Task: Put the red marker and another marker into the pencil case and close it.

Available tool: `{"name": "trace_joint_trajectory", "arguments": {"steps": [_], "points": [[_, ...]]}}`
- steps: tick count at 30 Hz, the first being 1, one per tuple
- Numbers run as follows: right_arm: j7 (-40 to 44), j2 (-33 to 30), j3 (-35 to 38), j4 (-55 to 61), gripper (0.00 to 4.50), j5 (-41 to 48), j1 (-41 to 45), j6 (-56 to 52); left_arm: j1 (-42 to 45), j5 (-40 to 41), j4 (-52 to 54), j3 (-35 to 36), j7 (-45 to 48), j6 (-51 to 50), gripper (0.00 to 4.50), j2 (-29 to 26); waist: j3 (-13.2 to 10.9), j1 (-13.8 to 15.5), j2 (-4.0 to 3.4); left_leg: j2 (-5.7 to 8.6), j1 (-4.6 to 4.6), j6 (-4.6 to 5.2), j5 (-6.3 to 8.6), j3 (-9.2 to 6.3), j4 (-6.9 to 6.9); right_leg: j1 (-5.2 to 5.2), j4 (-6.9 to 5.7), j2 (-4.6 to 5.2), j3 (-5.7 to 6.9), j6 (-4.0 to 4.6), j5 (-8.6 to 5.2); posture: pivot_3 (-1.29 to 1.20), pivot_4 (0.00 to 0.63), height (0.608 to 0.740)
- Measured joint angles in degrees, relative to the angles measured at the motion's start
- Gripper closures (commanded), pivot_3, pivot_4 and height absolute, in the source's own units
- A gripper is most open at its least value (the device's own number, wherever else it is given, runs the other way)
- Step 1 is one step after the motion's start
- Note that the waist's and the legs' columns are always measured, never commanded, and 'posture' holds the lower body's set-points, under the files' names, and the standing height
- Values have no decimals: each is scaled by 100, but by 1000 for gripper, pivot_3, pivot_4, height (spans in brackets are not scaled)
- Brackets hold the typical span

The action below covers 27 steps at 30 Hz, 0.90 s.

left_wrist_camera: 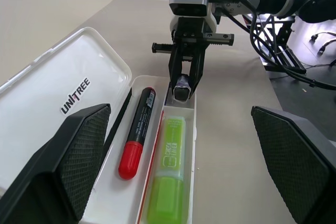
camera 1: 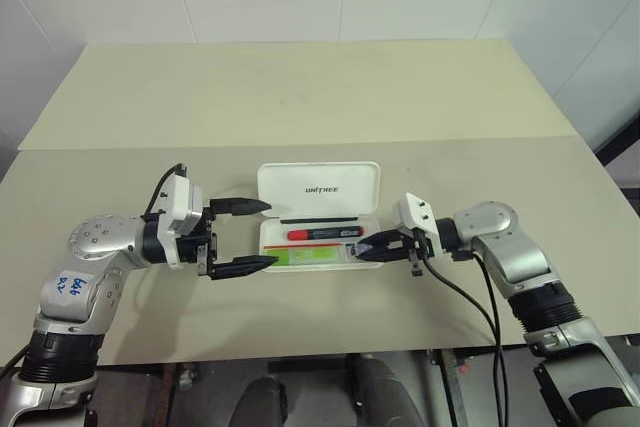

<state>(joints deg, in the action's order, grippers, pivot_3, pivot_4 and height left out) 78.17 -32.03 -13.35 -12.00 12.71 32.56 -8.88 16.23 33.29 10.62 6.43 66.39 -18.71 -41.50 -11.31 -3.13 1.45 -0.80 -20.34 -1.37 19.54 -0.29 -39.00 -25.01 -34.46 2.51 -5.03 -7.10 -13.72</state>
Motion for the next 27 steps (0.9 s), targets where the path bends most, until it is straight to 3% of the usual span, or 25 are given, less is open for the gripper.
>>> {"name": "trace_joint_trajectory", "arguments": {"steps": [9, 17, 21, 27], "points": [[91, 7, 1, -175, 109, -101, 94, 263, 86, -1, -1, 0, -13, 0, 0, -10, 0, -5, 0, 0, 1, 0, 0, 2, 0, 0, 1, -1, -1, 0, 0, 0, 150, 740], [-35, -142, 369, 803, 29, 435, 129, -283, 89, -1, -4, 0, -46, 1, 0, -11, 0, 9, 0, 0, -3, 0, 0, -25, 2, -4, -8, 1, 0, 0, 0, 0, 150, 740], [-300, -583, 1168, 1661, 29, 952, -539, -639, 4, -5, -4, 113, -153, 2, 0, -14, 0, 101, 0, 0, -11, 3, 4, -39, 5, -2, 4, 2, 11, 0, 0, 0, 150, 740], [-822, -918, 2097, 1878, 29, 1168, -1264, -647, -186, -73, -33, 309, -390, 100, 0, 13, 0, 143, 0, 0, -11, 4, 4, -10, 5, -1, 31, 1, 8, 0, 0, 0, 150, 740]]}}
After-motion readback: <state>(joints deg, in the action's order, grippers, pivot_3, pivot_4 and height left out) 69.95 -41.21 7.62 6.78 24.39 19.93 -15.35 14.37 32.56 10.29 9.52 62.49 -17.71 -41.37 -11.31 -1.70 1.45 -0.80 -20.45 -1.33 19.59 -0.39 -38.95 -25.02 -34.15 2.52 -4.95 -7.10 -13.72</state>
